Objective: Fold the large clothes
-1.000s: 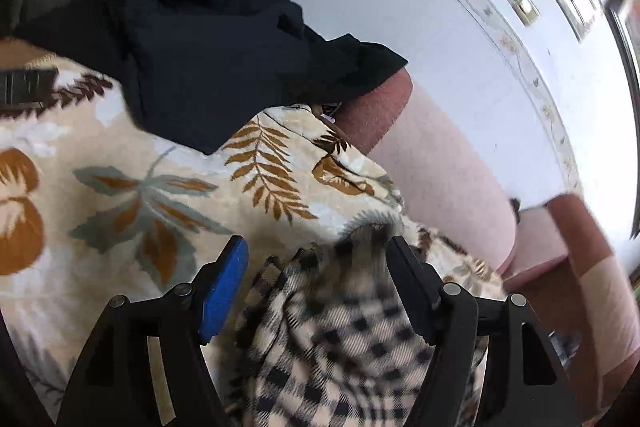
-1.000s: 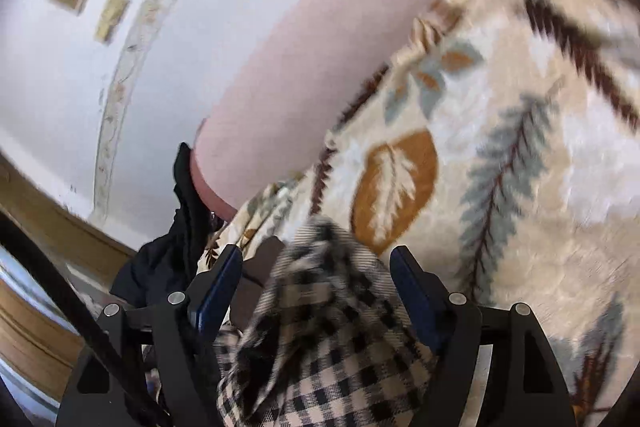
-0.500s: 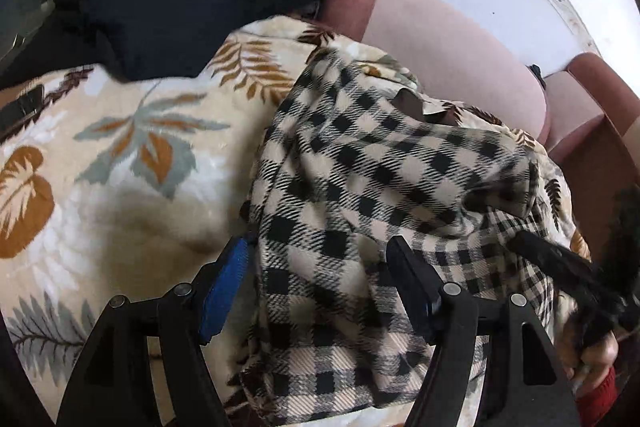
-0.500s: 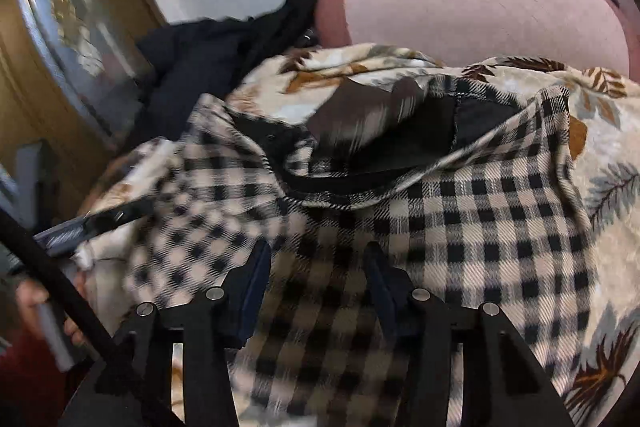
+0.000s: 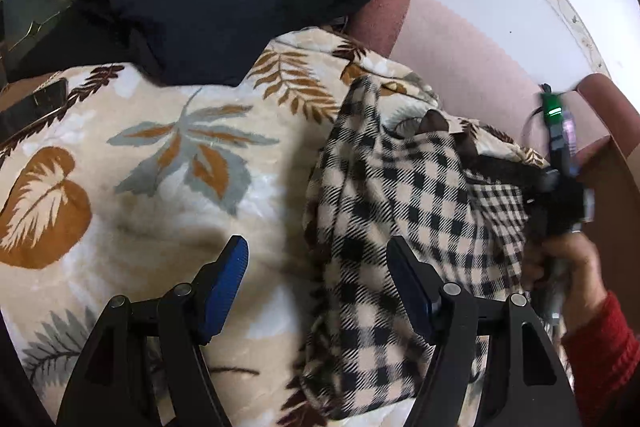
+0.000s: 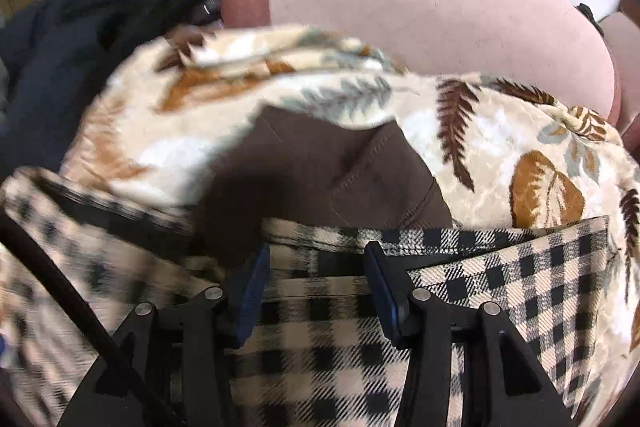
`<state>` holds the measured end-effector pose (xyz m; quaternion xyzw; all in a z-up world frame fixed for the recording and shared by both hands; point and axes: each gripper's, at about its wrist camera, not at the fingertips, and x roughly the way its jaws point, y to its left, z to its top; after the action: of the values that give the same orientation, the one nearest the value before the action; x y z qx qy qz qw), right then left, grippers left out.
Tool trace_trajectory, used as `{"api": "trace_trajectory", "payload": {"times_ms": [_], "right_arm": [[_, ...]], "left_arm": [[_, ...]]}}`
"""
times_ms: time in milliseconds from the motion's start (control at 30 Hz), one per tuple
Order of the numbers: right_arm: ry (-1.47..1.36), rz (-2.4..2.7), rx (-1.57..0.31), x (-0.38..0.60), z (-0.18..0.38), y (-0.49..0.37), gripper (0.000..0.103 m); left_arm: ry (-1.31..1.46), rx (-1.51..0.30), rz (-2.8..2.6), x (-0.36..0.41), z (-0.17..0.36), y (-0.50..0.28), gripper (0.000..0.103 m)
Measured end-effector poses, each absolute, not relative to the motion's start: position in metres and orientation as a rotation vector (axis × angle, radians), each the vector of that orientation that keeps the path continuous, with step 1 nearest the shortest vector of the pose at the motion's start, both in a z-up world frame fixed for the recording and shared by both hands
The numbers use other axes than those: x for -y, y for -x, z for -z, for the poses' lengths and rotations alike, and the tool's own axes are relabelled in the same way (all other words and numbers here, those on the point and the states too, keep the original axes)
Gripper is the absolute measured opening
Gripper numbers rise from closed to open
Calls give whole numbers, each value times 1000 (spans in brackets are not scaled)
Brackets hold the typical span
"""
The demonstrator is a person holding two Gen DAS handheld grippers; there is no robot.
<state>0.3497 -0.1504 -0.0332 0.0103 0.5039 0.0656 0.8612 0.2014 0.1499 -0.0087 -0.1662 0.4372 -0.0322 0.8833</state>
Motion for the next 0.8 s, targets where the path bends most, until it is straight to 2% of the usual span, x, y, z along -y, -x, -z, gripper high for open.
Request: {"api": "trace_trajectory", "payload": {"times_ms": [133,233,367,400,433,467,500,567,800], "right_arm": [[-89,-308,-1043,132,3,-336,68],[-20,-367,-1044,102,-4,-337,78],[97,-338,-1115,75,16,-343,83],[111,-331,-1145,72,24,-345,79],[112,-354,-1174,69,30,-344,43],[96,-378,-1197,68,33,-343,15],[88,-373,-1199,69,34,-342,4],[147,-303,-1158,73,30,-342,4],[275,-123,-1212,90,54,-350,3]], "left_arm": [[383,-938,66,-161,13,-197,71],[406,-987,122,-161,21,-196,71],[383,-1034,201,-151,30,-194,70],[371,-1057,228,-147,34,-194,69],[353,-1081,256,-142,37,-195,65],[332,-1102,279,-137,39,-194,51],[295,-1129,294,-130,42,-193,32],[217,-1156,282,-121,45,-192,14],[209,-1173,245,-120,44,-192,14]]}}
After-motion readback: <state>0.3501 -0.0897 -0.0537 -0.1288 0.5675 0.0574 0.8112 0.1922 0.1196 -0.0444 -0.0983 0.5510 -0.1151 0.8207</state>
